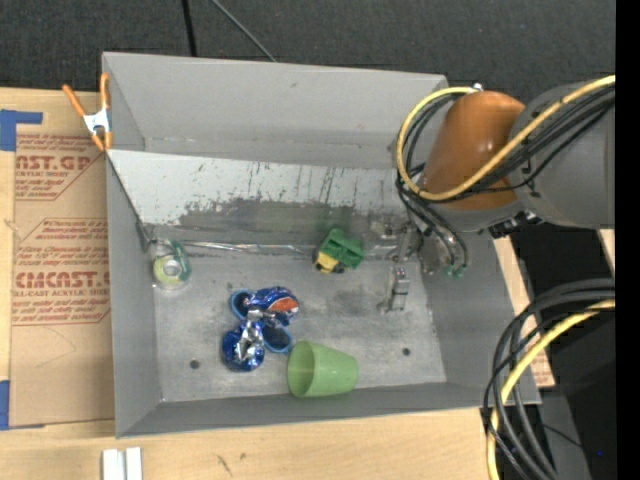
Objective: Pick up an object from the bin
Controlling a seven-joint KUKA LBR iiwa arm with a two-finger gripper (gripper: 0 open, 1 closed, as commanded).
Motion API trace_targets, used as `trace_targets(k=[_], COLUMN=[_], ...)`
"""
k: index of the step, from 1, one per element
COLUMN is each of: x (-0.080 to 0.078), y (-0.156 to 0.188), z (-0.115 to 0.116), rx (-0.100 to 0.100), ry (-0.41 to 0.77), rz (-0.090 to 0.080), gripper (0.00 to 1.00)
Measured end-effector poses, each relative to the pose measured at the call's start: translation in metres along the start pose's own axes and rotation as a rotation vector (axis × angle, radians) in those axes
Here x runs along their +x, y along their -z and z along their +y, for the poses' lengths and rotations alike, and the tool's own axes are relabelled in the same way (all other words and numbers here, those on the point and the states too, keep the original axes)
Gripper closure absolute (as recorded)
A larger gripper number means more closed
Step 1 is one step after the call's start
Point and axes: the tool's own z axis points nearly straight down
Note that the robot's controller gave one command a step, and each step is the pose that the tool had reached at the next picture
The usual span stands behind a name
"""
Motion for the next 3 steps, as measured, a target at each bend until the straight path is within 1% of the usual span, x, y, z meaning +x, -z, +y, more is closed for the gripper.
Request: trace_targets(k=[1,2,3], x=[-0.0052,-0.0089,-0.0115], y=[-0.0402,-0.0477,-0.0442], z=[0.062,0.0651,0.0658], rx=[0.001,-0.001,-0.001], ry=[0.042,-0.11,-0.109], rz=[-0.009,-0.011,-0.017], gripper=[0.0,0.0,1.0])
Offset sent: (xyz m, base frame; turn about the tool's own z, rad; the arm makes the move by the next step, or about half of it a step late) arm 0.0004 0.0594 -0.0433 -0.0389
